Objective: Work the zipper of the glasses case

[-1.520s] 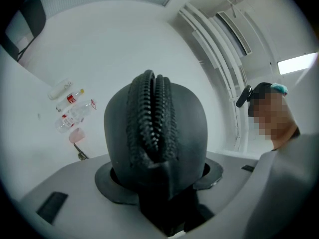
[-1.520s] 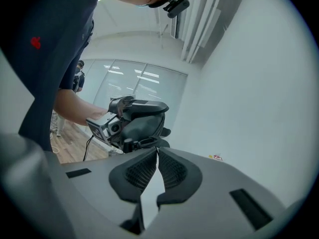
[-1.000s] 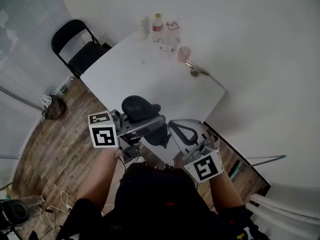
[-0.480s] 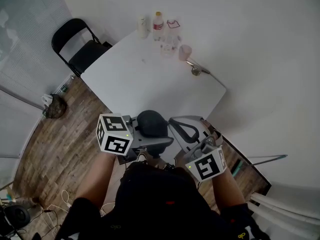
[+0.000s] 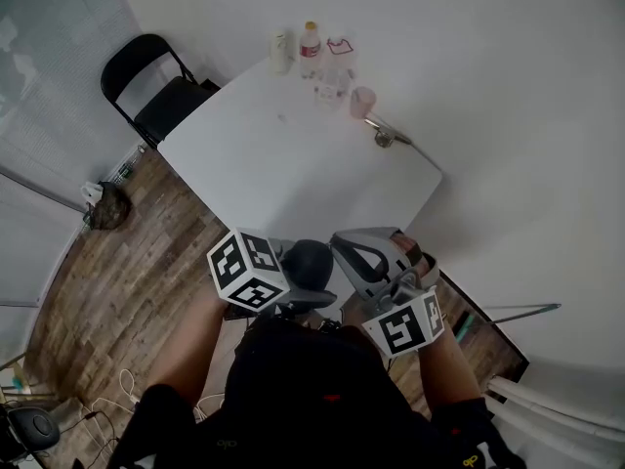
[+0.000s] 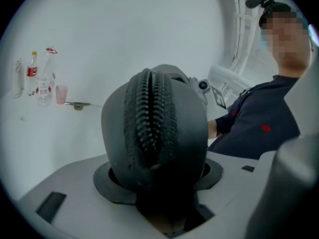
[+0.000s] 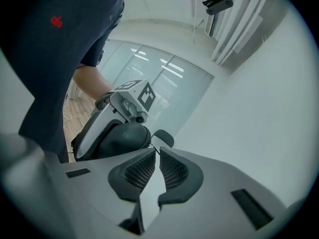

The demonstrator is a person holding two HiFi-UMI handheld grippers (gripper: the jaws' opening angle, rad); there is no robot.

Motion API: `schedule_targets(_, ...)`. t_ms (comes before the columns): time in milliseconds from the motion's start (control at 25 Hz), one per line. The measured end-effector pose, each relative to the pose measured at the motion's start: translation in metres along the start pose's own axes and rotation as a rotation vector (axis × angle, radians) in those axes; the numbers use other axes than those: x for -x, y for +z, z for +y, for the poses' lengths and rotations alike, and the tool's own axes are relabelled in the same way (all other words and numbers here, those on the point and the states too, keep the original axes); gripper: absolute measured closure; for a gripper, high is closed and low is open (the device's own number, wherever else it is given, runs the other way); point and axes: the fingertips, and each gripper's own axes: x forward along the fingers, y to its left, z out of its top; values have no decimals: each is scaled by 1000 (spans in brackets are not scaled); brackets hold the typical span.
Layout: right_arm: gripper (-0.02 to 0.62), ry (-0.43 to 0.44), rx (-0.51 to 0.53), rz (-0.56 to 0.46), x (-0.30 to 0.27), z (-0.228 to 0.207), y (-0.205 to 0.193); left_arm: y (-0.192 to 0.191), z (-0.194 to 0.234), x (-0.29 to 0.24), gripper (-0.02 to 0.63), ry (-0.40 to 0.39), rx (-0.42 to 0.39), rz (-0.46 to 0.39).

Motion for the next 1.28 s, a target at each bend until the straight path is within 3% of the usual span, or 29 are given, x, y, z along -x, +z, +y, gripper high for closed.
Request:
schedule_targets(80,565,4,14,9,0,3,-2,-6,2,-3,337,9,-10,39)
schedule_targets(200,566,-9,-29,-12,2,2,0,0,4,-4,337,19,-56,-15)
schedule_targets(280,566,-34,-90,-48,4,-5,4,14,6,0,331,38,-109,-127)
schedule_targets(400,568,-82,-214,-98,11,-23,6,42,2,19,290,10,-123,-360)
schedule_targets(480,568,-124,-323,-123,16,-36,4,54,3,34,278,30,-144,-472)
schedule_targets(600,571,-187,-501,-185,23,-52,2,61,7,48,275,106,-192,-564)
schedule_targets(720,571,-173,-556,-221,24,-54,0,64,16,55,283,201,-214,-601)
schedule_targets(800,571,-168,-553,-229,24,-53,5,63,19,57,322,235,-226,-596)
schedule_targets(960,571,-182,-489,-194,23,-50,9,59,17,59,331,252,-260,-557)
schedule_targets(1120,571,-165,-224,-2,26,-39,-11,50,24,53,336,339,-332,-435)
schedule_targets(1280,569,-138,31,94,29,-29,-17,37,28,47,341,410,-397,-281)
